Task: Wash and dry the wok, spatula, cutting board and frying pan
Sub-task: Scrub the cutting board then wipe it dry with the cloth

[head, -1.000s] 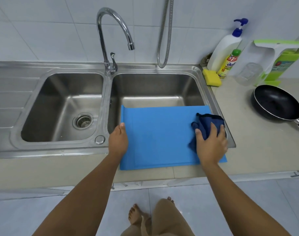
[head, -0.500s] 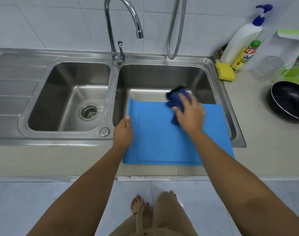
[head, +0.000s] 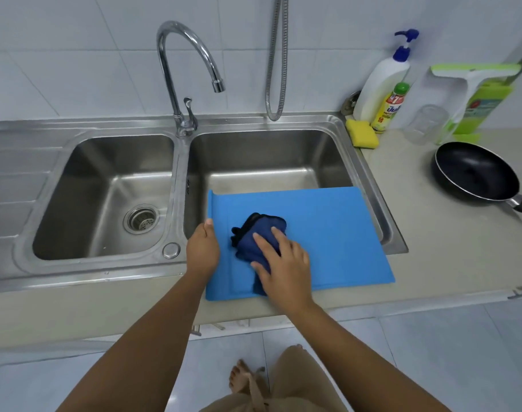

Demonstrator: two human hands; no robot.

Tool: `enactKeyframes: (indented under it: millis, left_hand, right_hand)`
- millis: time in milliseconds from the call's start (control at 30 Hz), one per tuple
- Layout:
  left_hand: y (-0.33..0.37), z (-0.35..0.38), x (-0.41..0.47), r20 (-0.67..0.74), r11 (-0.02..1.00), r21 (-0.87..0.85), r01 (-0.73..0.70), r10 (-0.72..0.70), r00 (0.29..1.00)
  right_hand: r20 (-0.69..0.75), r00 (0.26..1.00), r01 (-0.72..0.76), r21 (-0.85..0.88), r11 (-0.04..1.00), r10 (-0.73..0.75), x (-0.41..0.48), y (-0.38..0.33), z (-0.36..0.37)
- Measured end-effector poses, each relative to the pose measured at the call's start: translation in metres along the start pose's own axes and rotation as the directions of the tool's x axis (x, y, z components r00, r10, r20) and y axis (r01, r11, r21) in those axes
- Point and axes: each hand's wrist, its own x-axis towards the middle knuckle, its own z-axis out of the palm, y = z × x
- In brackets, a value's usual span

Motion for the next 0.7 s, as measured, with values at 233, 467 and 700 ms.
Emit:
enactKeyframes:
  millis: [233, 467, 700]
  left_hand:
    - [-0.003, 0.001, 0.000, -0.004, 1.000, -0.006, -0.019, 0.019, 1.000]
    - [-0.003, 0.002, -0.002, -0.014, 1.000, -0.003, -0.019, 0.019, 1.000]
    - [-0.003, -0.001, -0.003, -0.013, 0.998, 0.029, -0.050, 0.051, 0.999]
  right_hand:
    - [-0.161, 0.893, -0.431, -0.041, 0.902, 0.420, -0.039, 0.139, -0.045]
    - [-0.213, 0.891, -0.420, -0.052, 0.906, 0.401, -0.036, 0.061, -0.022]
    - [-0.037, 0.999, -0.039, -0.004, 0.999, 0.039, -0.030, 0.011, -0.007]
